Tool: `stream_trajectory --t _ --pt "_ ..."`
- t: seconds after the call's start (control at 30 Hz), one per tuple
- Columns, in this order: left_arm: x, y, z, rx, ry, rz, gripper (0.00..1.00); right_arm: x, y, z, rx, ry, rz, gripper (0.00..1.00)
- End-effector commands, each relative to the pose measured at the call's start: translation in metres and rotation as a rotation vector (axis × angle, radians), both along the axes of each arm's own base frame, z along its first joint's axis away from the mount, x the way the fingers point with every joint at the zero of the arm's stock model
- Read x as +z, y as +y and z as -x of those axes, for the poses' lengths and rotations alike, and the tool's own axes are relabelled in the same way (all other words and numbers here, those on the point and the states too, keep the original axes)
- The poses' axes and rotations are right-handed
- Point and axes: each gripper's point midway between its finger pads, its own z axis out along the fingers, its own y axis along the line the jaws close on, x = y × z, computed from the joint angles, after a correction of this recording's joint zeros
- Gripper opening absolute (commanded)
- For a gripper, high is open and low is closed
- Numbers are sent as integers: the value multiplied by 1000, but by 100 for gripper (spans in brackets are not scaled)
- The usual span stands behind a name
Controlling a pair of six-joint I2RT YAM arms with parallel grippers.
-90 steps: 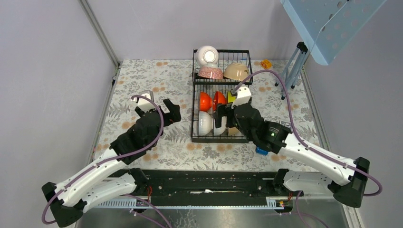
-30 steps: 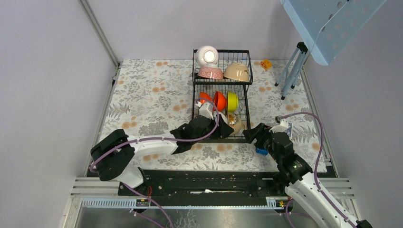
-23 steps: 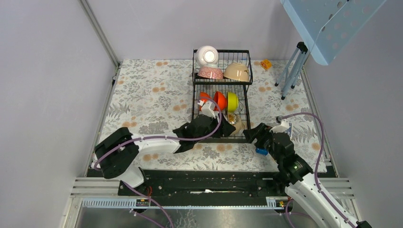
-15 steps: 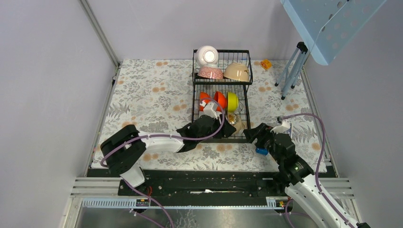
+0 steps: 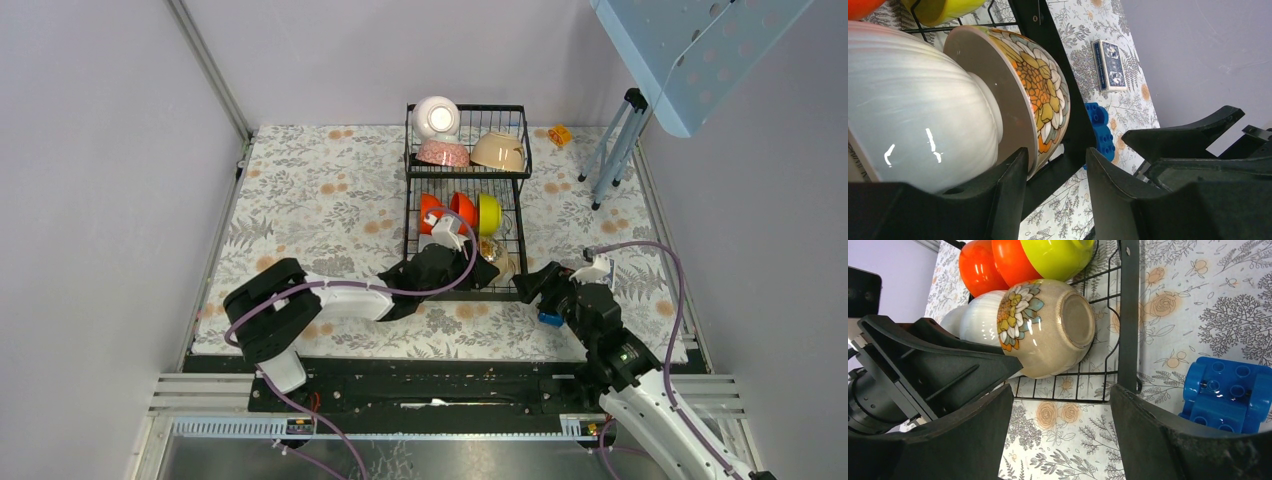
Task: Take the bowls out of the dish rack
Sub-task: Pick up the bowl from the dish rack.
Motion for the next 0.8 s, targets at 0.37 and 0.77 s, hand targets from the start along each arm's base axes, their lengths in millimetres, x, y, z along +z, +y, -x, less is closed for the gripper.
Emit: stream_trajectory --t 0.37,0.77 --pt "21 -14 -13 1 -98 71 37 -2 -5 -4 -28 -16 13 78" --pt "18 -23 -14 -46 -115 91 38 -2 -5 -3 -14 -23 23 78"
